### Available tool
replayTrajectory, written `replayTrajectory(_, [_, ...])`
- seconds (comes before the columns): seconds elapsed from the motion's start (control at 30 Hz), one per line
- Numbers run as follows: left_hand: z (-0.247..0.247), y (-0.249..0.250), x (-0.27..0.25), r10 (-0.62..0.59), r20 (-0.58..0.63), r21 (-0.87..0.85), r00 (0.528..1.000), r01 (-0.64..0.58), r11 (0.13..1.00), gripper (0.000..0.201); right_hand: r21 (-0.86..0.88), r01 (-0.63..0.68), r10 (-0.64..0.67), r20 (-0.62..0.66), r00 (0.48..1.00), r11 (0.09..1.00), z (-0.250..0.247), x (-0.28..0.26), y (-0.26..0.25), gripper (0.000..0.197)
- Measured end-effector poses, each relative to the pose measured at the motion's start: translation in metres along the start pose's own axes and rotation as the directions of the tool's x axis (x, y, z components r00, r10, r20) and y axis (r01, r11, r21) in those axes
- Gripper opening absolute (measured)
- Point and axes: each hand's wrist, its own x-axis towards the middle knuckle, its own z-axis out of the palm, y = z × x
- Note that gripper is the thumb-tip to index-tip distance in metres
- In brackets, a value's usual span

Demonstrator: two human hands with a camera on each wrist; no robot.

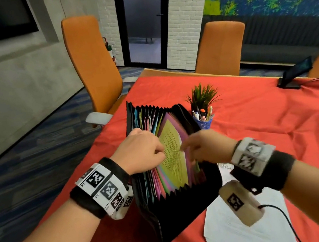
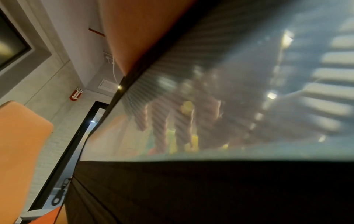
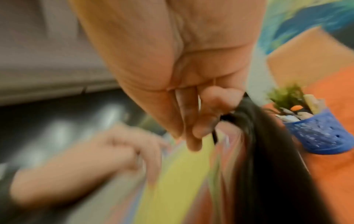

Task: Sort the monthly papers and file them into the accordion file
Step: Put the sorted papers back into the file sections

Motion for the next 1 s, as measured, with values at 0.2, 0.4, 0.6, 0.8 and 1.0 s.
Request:
replayTrajectory(0.2, [-0.007,0.002,0.000,0.079,0.140,0.061,0.987,-0.089,0.994,0.029,0.451,-0.300,0.475,-0.347,0.809,0.841,0.008,-0.058,0.143,0.019])
replayTrajectory(0.4, [-0.021,0.019,0.005,0.112,0.365,0.296,0.924,-0.229,0.927,0.058,0.089,-0.796,0.793,0.075,0.605,0.599,0.154,-0.123,0.248,0.042])
replayTrajectory(0.6, [-0.018,0.026,0.012,0.147,0.451,0.342,0.880,-0.323,0.883,0.061,0.188,-0.844,0.856,0.036,0.516,0.502,0.195,-0.145,0.232,0.059])
replayTrajectory(0.8, [-0.019,0.030,0.013,0.150,0.446,0.358,0.883,-0.330,0.873,0.062,0.276,-0.876,0.900,0.074,0.430,0.396,0.201,-0.142,0.232,0.092])
replayTrajectory(1.0, [-0.020,0.028,0.009,0.163,0.433,0.344,0.886,-0.330,0.879,0.059,0.333,-0.896,0.926,0.133,0.352,0.293,0.193,-0.138,0.240,0.078])
